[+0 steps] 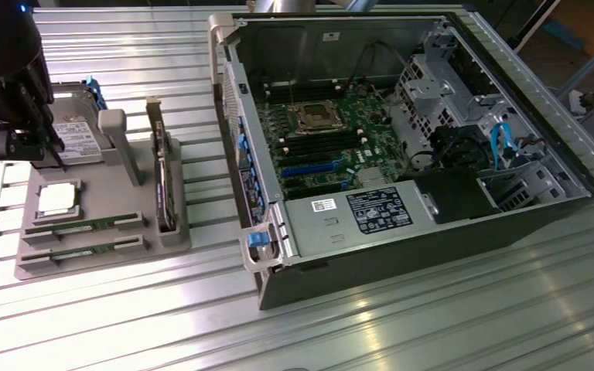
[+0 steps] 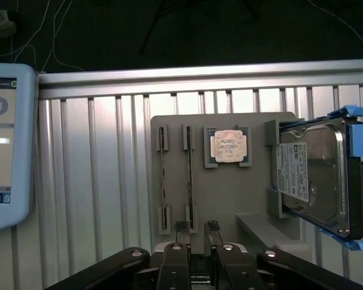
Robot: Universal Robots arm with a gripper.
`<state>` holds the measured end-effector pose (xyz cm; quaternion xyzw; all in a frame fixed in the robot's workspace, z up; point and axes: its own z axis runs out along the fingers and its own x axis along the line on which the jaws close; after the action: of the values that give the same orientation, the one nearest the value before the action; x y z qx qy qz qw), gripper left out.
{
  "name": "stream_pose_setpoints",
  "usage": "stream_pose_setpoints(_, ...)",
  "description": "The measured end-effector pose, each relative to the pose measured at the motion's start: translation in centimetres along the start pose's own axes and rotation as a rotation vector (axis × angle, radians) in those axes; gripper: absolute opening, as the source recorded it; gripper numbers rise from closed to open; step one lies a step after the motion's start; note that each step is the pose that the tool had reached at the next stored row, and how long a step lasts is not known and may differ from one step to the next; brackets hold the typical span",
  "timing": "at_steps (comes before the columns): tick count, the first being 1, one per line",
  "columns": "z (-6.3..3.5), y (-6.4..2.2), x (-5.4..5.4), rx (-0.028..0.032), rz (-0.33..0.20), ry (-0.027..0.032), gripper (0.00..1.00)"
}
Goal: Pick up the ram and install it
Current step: 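Pick up the ram and move it above insertion slot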
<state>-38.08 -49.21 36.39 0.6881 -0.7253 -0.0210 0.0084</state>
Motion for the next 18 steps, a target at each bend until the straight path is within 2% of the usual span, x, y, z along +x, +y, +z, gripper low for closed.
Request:
stream_pose_setpoints(10, 1.98, -0.09, 0.2, -0.0003, 0.0, 0.0003, 0.24)
stream_pose_setpoints(18, 2.85, -0.13, 0.3, -0.0005, 0.0, 0.0005, 0.24)
